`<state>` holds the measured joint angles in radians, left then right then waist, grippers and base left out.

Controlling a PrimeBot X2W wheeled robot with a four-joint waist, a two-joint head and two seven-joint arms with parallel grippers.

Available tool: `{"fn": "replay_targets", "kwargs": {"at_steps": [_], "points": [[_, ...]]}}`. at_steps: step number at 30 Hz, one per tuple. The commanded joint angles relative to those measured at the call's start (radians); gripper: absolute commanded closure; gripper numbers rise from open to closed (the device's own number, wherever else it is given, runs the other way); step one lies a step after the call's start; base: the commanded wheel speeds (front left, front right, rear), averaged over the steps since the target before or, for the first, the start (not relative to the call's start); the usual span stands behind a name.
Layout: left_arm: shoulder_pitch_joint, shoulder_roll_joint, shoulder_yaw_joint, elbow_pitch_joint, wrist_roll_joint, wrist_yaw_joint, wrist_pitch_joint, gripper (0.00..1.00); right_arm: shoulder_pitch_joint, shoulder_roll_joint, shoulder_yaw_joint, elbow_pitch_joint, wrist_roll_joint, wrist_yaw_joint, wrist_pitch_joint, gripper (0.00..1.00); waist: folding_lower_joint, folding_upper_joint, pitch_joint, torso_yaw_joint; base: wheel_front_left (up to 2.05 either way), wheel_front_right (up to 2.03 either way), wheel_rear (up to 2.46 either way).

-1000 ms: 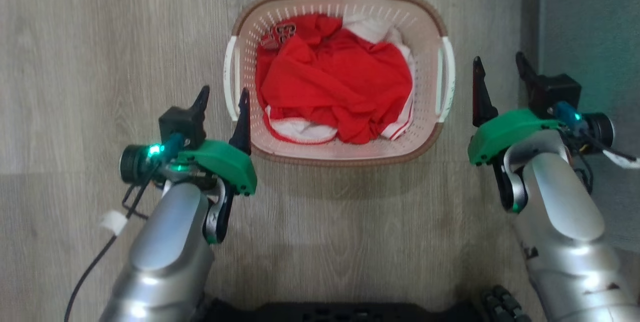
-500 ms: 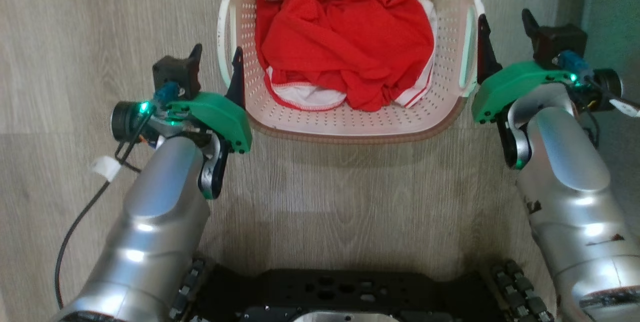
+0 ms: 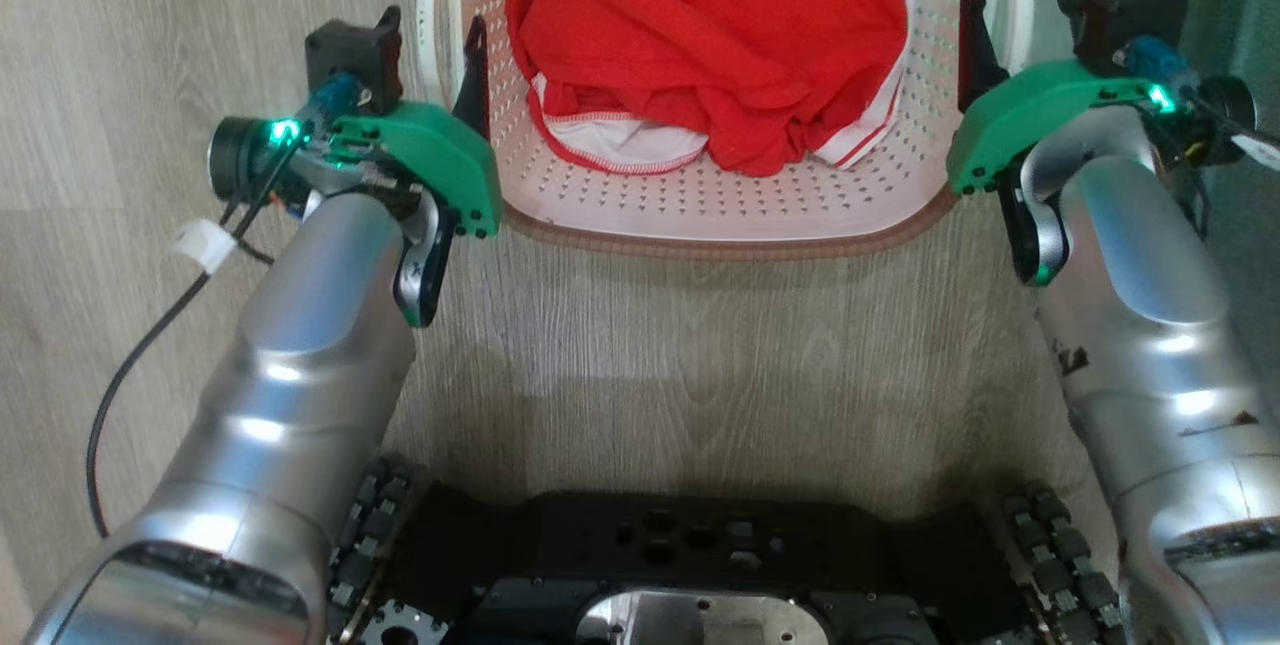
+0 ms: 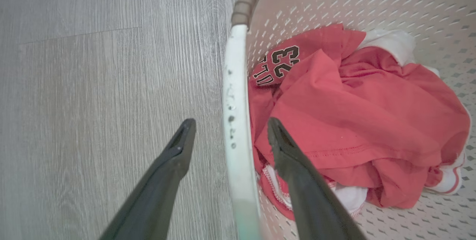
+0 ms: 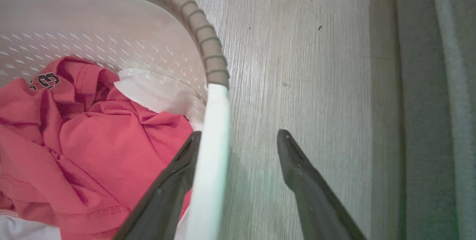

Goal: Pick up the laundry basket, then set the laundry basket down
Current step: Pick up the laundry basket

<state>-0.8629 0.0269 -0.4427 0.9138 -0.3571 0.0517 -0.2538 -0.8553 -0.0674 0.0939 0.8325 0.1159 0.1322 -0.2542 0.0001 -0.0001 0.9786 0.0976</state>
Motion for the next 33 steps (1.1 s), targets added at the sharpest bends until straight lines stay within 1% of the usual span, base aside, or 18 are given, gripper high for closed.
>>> {"fn": "replay_targets", "kwargs": {"at_steps": [1,10,12,13,16,17,18,19,20,21,22,23,24,25,27,33], "points": [[0.008,0.023,0.006,-0.002,-0.012,-0.002,-0.008,0.0,0.023,0.017,0.022,-0.004,0.007,-0.002,-0.008,0.0,-0.0001,0.0001,0.013,0.006,0.0,0.0,0.0],[-0.05,0.023,-0.068,0.034,-0.06,0.007,-0.008,0.0,-0.027,0.017,0.05,0.052,0.023,-0.002,-0.008,0.0,-0.0001,0.0001,0.039,0.014,0.0,0.0,0.0],[-0.06,0.023,-0.084,0.042,-0.073,0.009,-0.008,0.05,-0.038,0.017,0.055,0.063,0.025,-0.002,-0.008,0.02,-0.0001,0.0001,0.043,0.014,0.0,0.0,0.0],[-0.065,0.023,-0.09,0.045,-0.079,0.011,-0.008,0.05,-0.042,0.017,0.058,0.069,0.027,-0.002,-0.008,0.13,-0.0001,0.0001,0.045,0.013,0.0,0.0,0.0],[-0.076,0.023,-0.107,0.053,-0.095,0.017,-0.008,0.05,-0.055,0.017,0.068,0.085,0.033,-0.002,-0.008,0.34,-0.0001,0.0001,0.048,0.01,0.0,0.0,0.0],[-0.079,0.023,-0.112,0.055,-0.1,0.018,-0.008,0.05,-0.059,0.017,0.072,0.089,0.036,-0.002,-0.008,0.44,-0.0001,0.0001,0.049,0.009,0.0,0.0,0.0],[-0.081,0.023,-0.117,0.058,-0.104,0.018,-0.008,0.07,-0.062,0.017,0.075,0.093,0.039,-0.002,-0.008,0.52,-0.0001,0.0001,0.049,0.008,0.0,0.0,0.0],[-0.081,0.023,-0.117,0.058,-0.104,0.018,-0.008,0.07,-0.062,0.017,0.075,0.093,0.039,-0.002,-0.008,0.52,-0.0001,0.0001,0.049,0.008,0.0,0.0,0.0],[-0.085,0.023,-0.128,0.064,-0.113,0.018,-0.008,0.28,-0.066,0.017,0.078,0.102,0.044,-0.002,-0.008,0.58,-0.0001,0.0001,0.049,0.007,0.0,0.0,0.0],[-0.087,0.023,-0.133,0.067,-0.118,0.018,-0.008,0.4,-0.068,0.017,0.079,0.108,0.047,-0.002,-0.008,0.61,-0.0001,0.0001,0.049,0.007,0.0,0.0,0.0],[-0.089,0.023,-0.138,0.07,-0.123,0.018,-0.008,0.54,-0.071,0.017,0.08,0.112,0.049,-0.002,-0.008,0.64,-0.0001,0.0001,0.049,0.006,0.0,0.0,0.0],[-0.09,0.023,-0.144,0.071,-0.128,0.019,-0.008,0.69,-0.073,0.017,0.08,0.119,0.05,-0.002,-0.008,0.7,-0.0001,0.0001,0.048,0.006,0.0,0.0,0.0],[-0.091,0.023,-0.152,0.074,-0.132,0.019,-0.008,0.95,-0.075,0.017,0.079,0.129,0.052,-0.002,-0.008,0.73,-0.0001,0.0001,0.047,0.006,0.0,0.0,0.0],[-0.09,0.023,-0.163,0.082,-0.139,0.016,-0.008,1.0,-0.077,0.017,0.08,0.136,0.054,-0.002,-0.008,0.81,-0.0001,0.0001,0.046,0.006,0.0,0.0,0.0],[-0.089,0.023,-0.184,0.094,-0.155,0.013,-0.008,1.0,-0.079,0.017,0.079,0.153,0.057,-0.002,-0.008,1.0,-0.0001,0.0001,0.041,0.006,0.0,0.0,0.0],[-0.077,0.023,-0.226,0.106,-0.197,0.022,-0.008,1.0,-0.08,0.017,0.08,0.183,0.069,-0.002,-0.008,1.0,-0.0001,0.0001,0.019,0.01,0.0,0.0,0.0]]}}
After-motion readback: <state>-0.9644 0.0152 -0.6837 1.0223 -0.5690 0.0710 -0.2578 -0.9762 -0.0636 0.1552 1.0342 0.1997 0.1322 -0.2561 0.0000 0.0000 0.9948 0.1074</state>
